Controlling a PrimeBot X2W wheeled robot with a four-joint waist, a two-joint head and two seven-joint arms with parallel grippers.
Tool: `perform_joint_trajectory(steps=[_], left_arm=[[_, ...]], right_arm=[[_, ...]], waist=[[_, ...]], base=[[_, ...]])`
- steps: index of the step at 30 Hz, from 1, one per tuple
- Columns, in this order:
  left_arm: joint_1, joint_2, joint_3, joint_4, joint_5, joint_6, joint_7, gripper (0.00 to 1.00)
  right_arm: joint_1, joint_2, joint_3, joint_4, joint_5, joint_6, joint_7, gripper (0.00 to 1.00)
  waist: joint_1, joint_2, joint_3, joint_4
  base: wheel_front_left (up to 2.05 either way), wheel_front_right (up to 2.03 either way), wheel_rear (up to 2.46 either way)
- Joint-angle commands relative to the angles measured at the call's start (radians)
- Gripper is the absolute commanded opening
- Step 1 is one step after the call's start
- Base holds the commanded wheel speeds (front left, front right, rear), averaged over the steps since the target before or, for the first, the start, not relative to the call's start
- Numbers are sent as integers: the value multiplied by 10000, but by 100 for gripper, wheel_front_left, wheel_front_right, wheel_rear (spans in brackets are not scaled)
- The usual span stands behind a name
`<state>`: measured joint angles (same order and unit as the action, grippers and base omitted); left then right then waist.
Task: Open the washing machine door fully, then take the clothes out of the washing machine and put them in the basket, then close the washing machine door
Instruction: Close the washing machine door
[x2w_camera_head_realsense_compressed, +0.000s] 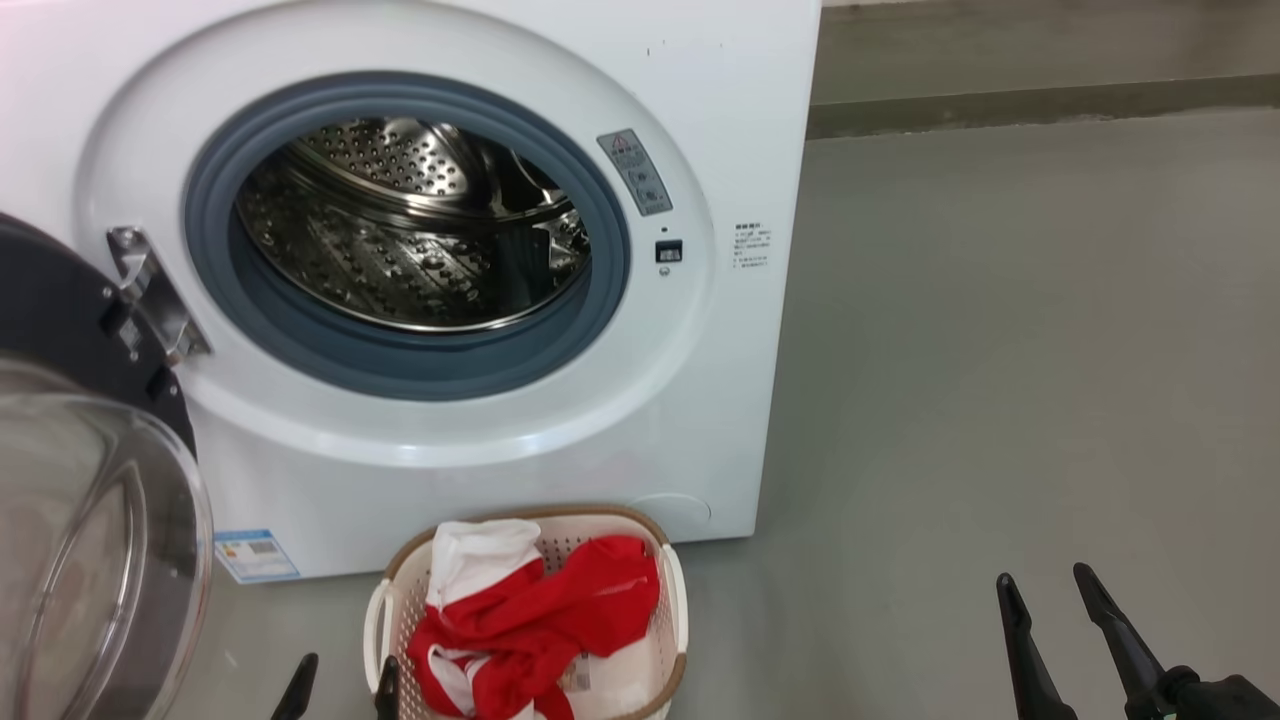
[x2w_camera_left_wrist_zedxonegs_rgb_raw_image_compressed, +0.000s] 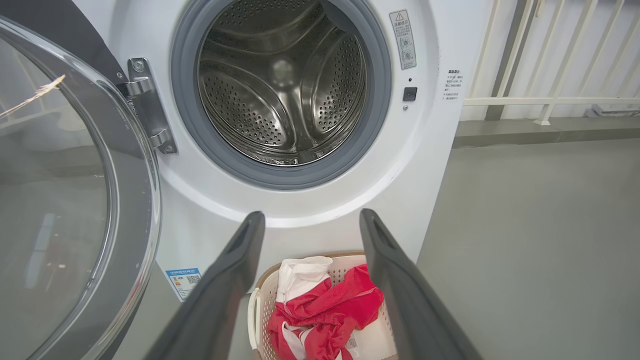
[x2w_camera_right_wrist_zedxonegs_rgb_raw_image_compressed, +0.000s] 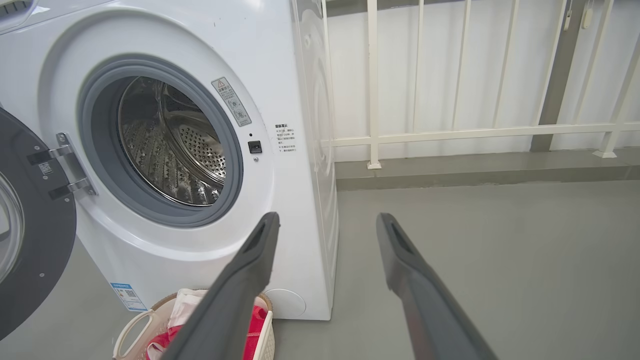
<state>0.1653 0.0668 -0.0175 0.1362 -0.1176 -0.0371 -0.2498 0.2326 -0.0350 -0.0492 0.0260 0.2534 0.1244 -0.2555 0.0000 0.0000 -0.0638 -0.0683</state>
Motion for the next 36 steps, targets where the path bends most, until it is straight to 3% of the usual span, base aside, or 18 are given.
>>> perform_joint_trajectory(steps=[1,17,28,36], left_arm=[[-286,85,353,-252,127,-15,-120,100],[-314,151,181,-260,237,-144,-120,100],[-420,142,342,-342,578,451,-120,100],[-483,96,356,-496,591,652,-120,100]], right_arm=[[-352,-152,224,-254,35,63,-63,100],[-444,-152,254,-248,66,63,-63,100],[-474,-152,276,-249,89,63,-63,100],[-547,-152,307,-299,44,63,-63,100]], waist=[[0,0,6,3],[0,0,110,48],[0,0,193,79],[0,0,326,511]], base=[[-170,166,4],[-102,99,3],[0,0,0],[0,0,0]])
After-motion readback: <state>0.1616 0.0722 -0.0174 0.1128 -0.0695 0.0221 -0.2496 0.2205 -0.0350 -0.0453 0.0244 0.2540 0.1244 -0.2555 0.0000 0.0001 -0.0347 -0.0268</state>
